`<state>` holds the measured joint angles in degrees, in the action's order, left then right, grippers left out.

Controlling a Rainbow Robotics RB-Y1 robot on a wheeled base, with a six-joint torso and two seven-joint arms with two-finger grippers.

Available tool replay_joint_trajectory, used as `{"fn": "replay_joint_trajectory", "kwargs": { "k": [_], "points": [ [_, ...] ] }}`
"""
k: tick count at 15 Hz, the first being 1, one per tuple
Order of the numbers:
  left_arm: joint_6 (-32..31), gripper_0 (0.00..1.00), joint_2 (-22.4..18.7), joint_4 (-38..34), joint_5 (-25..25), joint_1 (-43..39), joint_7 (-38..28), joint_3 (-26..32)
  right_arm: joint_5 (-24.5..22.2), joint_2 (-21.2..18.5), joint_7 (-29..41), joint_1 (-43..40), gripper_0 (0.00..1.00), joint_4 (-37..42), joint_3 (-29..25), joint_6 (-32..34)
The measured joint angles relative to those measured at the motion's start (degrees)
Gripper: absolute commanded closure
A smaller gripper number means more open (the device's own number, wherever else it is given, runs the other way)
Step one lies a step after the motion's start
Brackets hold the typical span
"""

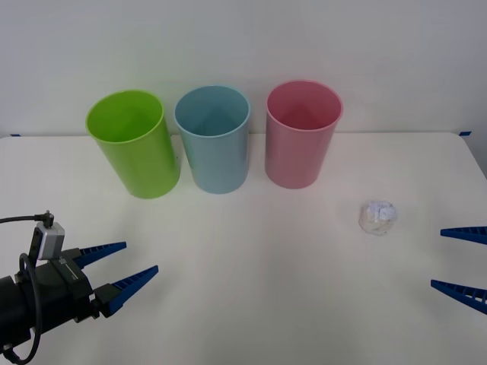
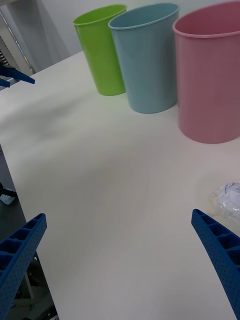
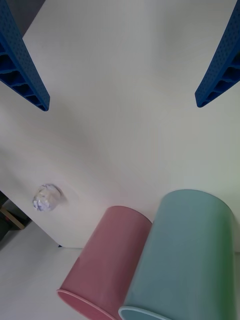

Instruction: Put cans in the blue bin and PET bottles in the pink bin and trash in the green bin.

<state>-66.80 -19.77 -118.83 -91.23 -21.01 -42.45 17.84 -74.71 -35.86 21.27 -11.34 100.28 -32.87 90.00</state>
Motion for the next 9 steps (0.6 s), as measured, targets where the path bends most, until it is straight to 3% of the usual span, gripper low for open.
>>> {"fn": "replay_joint_trajectory", "kwargs": {
  "k": [9],
  "points": [
    [0.0, 0.00, 0.0, 0.0, 0.0, 0.0, 0.0, 0.0, 0.0, 0.0, 0.0, 0.0, 0.00, 0.0, 0.0, 0.0]
  ]
}}
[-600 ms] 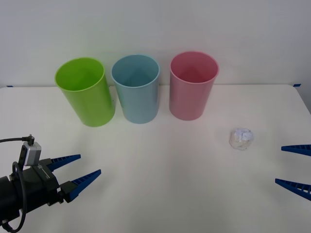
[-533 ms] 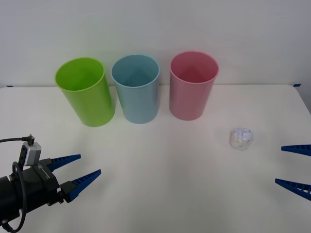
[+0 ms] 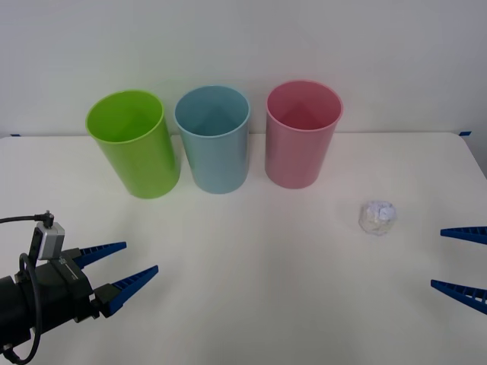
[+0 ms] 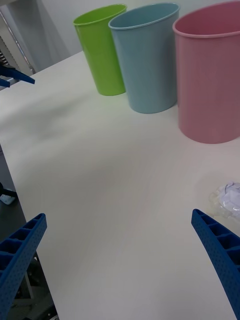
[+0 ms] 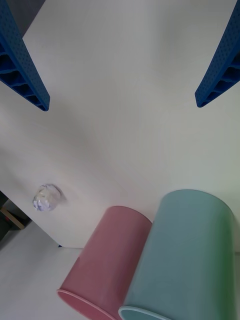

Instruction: Put cans in the blue bin and PET bottles in the pink bin and trash in the green bin.

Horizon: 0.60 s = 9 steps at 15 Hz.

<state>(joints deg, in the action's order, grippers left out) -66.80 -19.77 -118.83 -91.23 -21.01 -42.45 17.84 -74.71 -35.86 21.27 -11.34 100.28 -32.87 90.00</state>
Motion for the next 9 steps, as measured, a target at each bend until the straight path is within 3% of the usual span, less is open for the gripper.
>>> {"fn": "replay_joint_trajectory", "kwargs": {
  "k": [3, 6, 9],
  "points": [
    [0.0, 0.00, 0.0, 0.0, 0.0, 0.0, 0.0, 0.0, 0.0, 0.0, 0.0, 0.0, 0.00, 0.0, 0.0, 0.0],
    [0.0, 0.00, 0.0, 0.0, 0.0, 0.0, 0.0, 0.0, 0.0, 3.0, -0.5, -1.2, 0.00, -0.1, 0.1, 0.0],
    [0.0, 0.00, 0.0, 0.0, 0.0, 0.0, 0.0, 0.0, 0.3, 1.8, 0.3, -1.2, 0.00, 3.2, -0.2, -2.2]
  ]
}}
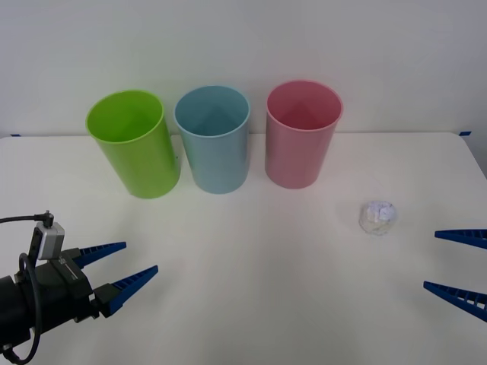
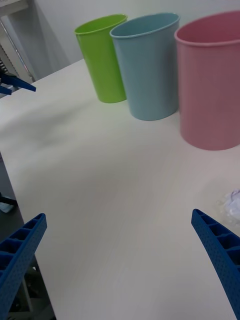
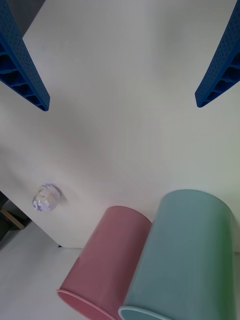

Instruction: Put cans in the blue bin and PET bottles in the pink bin and trash in the green bin.

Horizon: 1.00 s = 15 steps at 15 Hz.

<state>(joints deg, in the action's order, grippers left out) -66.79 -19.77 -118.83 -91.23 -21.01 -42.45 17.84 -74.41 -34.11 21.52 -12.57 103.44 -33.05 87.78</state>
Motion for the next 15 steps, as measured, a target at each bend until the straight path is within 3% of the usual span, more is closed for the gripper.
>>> {"fn": "replay_joint_trajectory", "kwargs": {
  "k": [7, 9, 15],
  "points": [
    [0.0, 0.00, 0.0, 0.0, 0.0, 0.0, 0.0, 0.0, 0.0, -3.9, 5.2, 1.3, 0.00, 5.3, -0.4, -4.1],
    [0.0, 0.00, 0.0, 0.0, 0.0, 0.0, 0.0, 0.0, -2.0, -4.2, 6.0, 2.9, 0.00, 6.8, -1.1, -4.3],
    [0.0, 0.00, 0.0, 0.0, 0.0, 0.0, 0.0, 0.0, -11.3, -8.8, 18.7, 5.8, 0.00, 13.7, -1.6, -4.3]
  ]
}}
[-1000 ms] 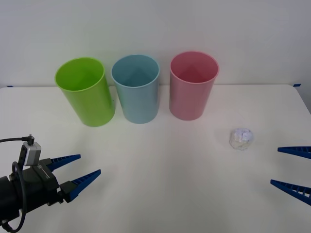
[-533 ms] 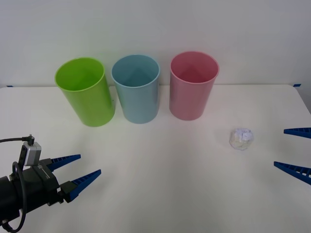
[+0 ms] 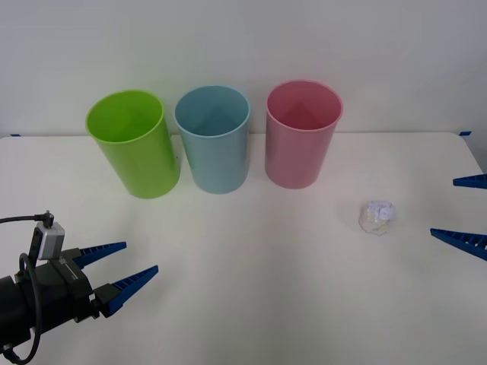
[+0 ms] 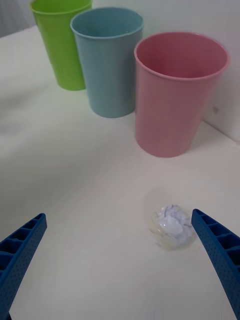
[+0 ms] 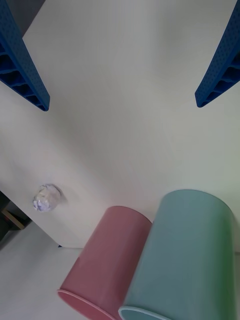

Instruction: Put cans in the blue bin and PET bottles in the pink bin and trash in the green bin.

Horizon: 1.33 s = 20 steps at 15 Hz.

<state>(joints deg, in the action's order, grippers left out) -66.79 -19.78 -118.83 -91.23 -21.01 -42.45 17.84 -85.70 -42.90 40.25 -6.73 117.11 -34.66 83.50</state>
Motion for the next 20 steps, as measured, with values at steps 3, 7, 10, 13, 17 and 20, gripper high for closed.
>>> {"fn": "replay_joint_trajectory", "kwargs": {
  "k": [3, 7, 10, 13, 17, 20],
  "points": [
    [0.0, 0.00, 0.0, 0.0, 0.0, 0.0, 0.0, 0.0, -4.4, -1.8, 4.4, 0.9, 0.00, 1.6, 0.4, 0.0],
    [0.0, 0.00, 0.0, 0.0, 0.0, 0.0, 0.0, 0.0, -10.2, -2.5, 5.9, 3.7, 0.00, 1.1, 3.3, 0.1],
    [0.0, 0.00, 0.0, 0.0, 0.0, 0.0, 0.0, 0.0, -16.6, -2.5, 6.9, 5.5, 0.00, 0.6, 5.7, 0.0],
    [0.0, 0.00, 0.0, 0.0, 0.0, 0.0, 0.0, 0.0, -22.0, -2.5, 10.7, 6.9, 0.00, 0.3, 8.9, 0.3],
    [0.0, 0.00, 0.0, 0.0, 0.0, 0.0, 0.0, 0.0, -28.6, -2.5, 13.8, 11.9, 0.00, -3.4, 13.7, 1.0],
    [0.0, 0.00, 0.0, 0.0, 0.0, 0.0, 0.0, 0.0, -32.0, -2.4, 14.7, 16.3, 0.00, -8.9, 18.2, 1.0]
  ]
}}
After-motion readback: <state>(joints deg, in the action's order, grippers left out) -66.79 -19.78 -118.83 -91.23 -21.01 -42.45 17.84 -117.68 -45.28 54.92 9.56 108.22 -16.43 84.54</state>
